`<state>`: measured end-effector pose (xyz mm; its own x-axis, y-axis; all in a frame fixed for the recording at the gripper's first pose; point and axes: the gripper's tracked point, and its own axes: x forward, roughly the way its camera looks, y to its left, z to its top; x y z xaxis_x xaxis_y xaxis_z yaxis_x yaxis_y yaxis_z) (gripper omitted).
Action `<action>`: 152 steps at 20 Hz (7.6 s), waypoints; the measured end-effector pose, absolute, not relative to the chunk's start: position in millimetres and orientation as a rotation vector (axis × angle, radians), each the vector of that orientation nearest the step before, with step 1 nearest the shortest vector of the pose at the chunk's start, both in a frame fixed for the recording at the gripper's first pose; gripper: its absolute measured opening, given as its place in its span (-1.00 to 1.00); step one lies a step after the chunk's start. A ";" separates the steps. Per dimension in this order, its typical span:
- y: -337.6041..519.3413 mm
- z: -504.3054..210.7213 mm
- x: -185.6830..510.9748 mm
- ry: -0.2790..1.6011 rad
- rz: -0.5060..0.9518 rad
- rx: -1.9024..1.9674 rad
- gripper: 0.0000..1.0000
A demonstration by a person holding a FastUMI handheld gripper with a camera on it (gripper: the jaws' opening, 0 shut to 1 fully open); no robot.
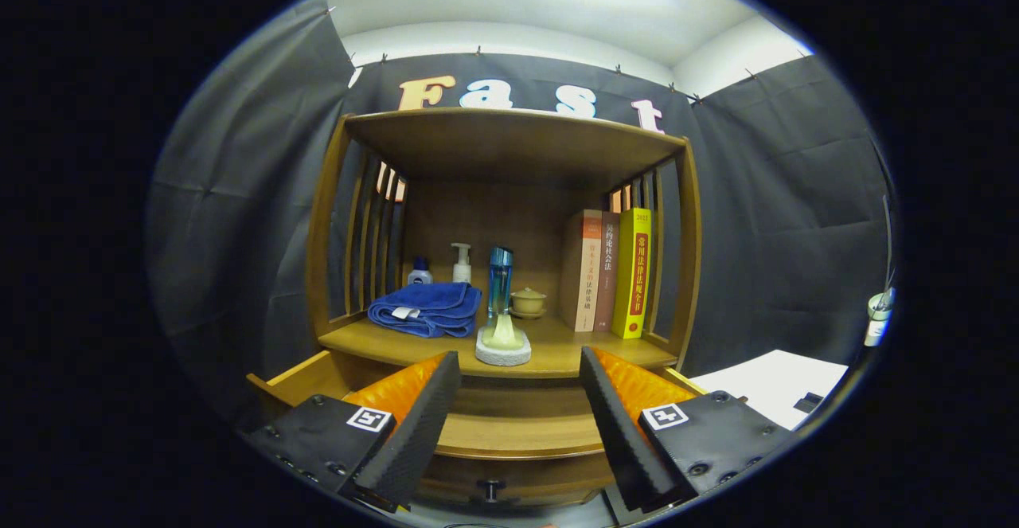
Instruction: Pull open the drawer, take out the items inside it, and place them on the countertop above the cabinet.
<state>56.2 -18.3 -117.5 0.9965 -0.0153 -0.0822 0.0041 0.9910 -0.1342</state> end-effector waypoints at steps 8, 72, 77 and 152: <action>-23.7 -150.1 16.9 0.054 -0.024 -0.112 0.97; -6.0 -312.8 139.9 0.261 0.031 -0.145 0.97; 16.0 -310.6 142.3 0.265 0.096 -0.055 0.97; -0.5 -178.5 10.6 0.157 0.101 -0.157 0.97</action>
